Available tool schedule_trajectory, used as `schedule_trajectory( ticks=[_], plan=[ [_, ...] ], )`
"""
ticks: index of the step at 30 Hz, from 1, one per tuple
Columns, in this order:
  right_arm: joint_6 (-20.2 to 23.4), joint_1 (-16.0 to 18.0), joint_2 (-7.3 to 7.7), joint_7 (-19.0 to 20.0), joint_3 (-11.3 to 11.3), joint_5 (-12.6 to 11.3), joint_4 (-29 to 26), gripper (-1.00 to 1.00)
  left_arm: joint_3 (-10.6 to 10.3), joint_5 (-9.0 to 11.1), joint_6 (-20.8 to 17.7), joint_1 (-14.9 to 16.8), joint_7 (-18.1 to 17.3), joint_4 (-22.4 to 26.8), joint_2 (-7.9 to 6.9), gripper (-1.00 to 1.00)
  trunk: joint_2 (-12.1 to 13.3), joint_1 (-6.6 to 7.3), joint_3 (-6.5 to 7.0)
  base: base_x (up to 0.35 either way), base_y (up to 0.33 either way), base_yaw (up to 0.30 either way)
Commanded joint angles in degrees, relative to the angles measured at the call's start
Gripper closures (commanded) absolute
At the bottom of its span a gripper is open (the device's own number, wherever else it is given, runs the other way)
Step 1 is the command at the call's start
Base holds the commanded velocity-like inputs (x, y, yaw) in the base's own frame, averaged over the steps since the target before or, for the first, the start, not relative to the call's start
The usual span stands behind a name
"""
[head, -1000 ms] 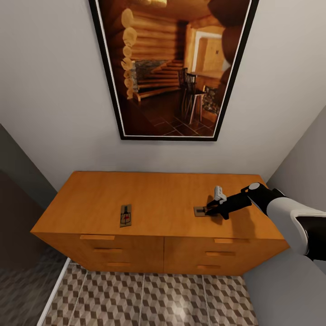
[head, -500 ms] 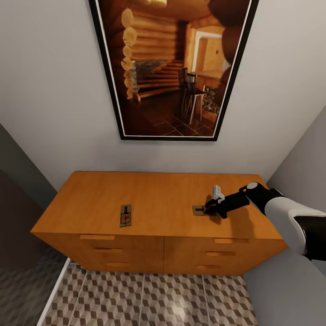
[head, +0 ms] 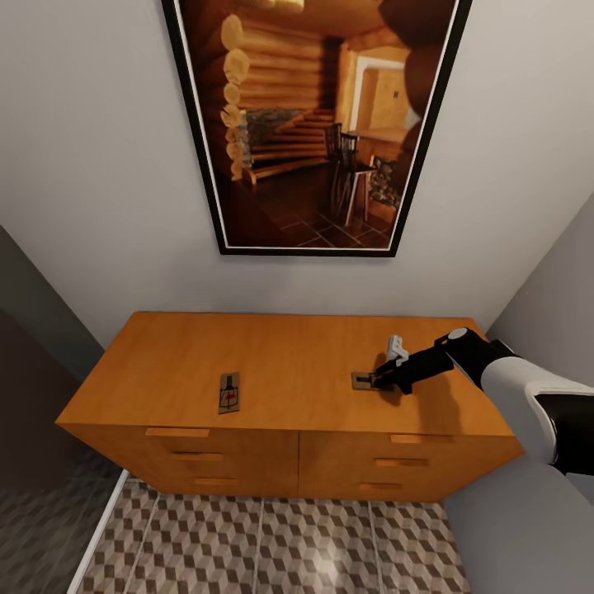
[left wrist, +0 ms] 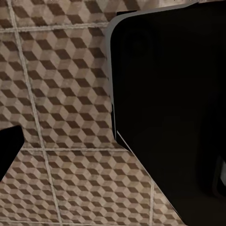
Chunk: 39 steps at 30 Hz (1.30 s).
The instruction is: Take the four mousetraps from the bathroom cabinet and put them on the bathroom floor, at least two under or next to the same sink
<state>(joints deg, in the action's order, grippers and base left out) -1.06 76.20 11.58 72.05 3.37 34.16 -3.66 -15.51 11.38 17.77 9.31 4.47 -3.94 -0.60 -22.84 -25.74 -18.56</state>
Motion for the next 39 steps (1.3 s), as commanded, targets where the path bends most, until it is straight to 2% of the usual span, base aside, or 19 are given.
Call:
schedule_trajectory(
  ticks=[1, 4, 8, 14, 16, 27, 33, 39],
  plan=[
    [0.7, 0.0, 0.04, 0.1, 3.2, 0.4, 0.0, 1.00, -0.5, 0.4, 0.4, 0.1, 0.0, -0.2, 0.05, -1.00, -0.1, -0.04, -0.11, 0.000, 0.000, 0.000],
    [2.2, 0.0, 0.06, 0.1, 3.1, 0.4, -0.9, 1.00, -0.6, 0.4, 0.5, 0.1, 0.0, -0.1, 0.12, -1.00, -0.1, -0.04, -0.11, 0.000, 0.000, 0.000],
    [4.6, 0.0, 0.19, 0.1, 3.2, 0.4, -4.9, 1.00, -0.6, 0.4, 0.7, 0.1, 0.0, 0.0, 0.11, -1.00, -0.1, -0.04, -0.11, 0.000, 0.000, 0.000],
    [11.8, 0.0, 0.17, 0.3, 3.2, 0.4, -9.7, 1.00, -0.6, 0.3, 1.6, 0.1, 0.0, 0.2, 0.51, -1.00, -0.1, -0.04, -0.11, 0.000, 0.000, 0.000],
    [13.0, 0.0, 0.15, 0.3, 3.2, 0.4, -10.8, 1.00, -0.6, 0.3, 2.0, 0.1, 0.0, 0.2, 0.73, -1.00, -0.1, -0.04, -0.11, 0.000, 0.000, 0.000],
    [25.0, 0.0, 0.32, 0.9, 3.3, 0.4, -23.1, 1.00, -0.6, 0.3, 2.8, 0.1, 0.0, 0.3, 1.17, -1.00, -0.1, -0.04, -0.11, 0.000, 0.000, 0.000],
    [28.7, 0.0, 0.22, 0.9, 3.4, 0.4, -25.2, 1.00, -0.6, 0.3, 2.8, 0.1, 0.0, 0.2, 1.14, -1.00, -0.1, -0.04, -0.11, 0.000, 0.000, 0.000],
    [29.7, 0.0, 0.18, 0.9, 3.4, 0.4, -25.6, 1.00, -0.6, 0.4, 2.8, 0.1, 0.0, 0.2, 1.13, -1.00, -0.1, -0.04, -0.11, -0.109, 0.000, 0.000]
  ],
)
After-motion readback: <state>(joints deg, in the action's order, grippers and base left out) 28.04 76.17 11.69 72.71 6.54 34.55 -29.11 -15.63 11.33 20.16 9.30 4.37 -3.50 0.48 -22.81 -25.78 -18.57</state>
